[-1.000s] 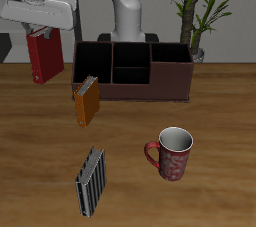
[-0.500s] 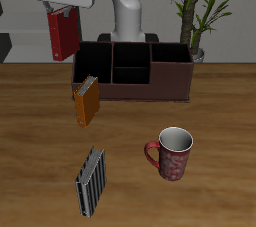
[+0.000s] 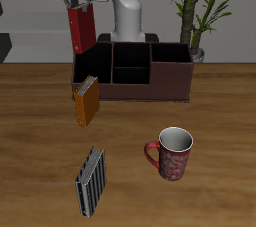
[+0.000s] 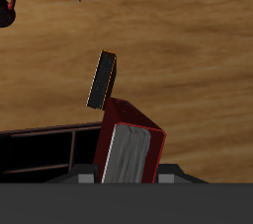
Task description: Place the red book into the back desk caddy's left compartment
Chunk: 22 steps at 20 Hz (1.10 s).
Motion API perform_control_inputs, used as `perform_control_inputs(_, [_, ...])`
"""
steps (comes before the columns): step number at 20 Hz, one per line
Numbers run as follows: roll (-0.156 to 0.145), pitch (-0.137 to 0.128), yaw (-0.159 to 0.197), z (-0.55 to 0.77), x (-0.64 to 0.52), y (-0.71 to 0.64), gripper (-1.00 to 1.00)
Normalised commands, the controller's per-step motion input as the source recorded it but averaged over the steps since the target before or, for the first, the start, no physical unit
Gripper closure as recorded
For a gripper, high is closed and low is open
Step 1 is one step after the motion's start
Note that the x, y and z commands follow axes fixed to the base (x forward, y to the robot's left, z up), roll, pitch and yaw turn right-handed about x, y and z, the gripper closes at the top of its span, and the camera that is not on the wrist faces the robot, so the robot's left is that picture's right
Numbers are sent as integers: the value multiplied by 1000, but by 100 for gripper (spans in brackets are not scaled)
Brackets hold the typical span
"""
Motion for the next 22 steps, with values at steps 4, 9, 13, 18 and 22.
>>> perform_control_inputs(4, [8,-11,27,-129,-290,128,100])
perform_control_inputs(9, [9,46,34,-229,-78,25,100])
perform_control_inputs(13, [-33,45,-2,-182,-16,-83,100])
perform_control_inputs(18, [6,49,-17,-166,-34,5,100])
perform_control_inputs(22, [11,13,11,-105,-45,50,100])
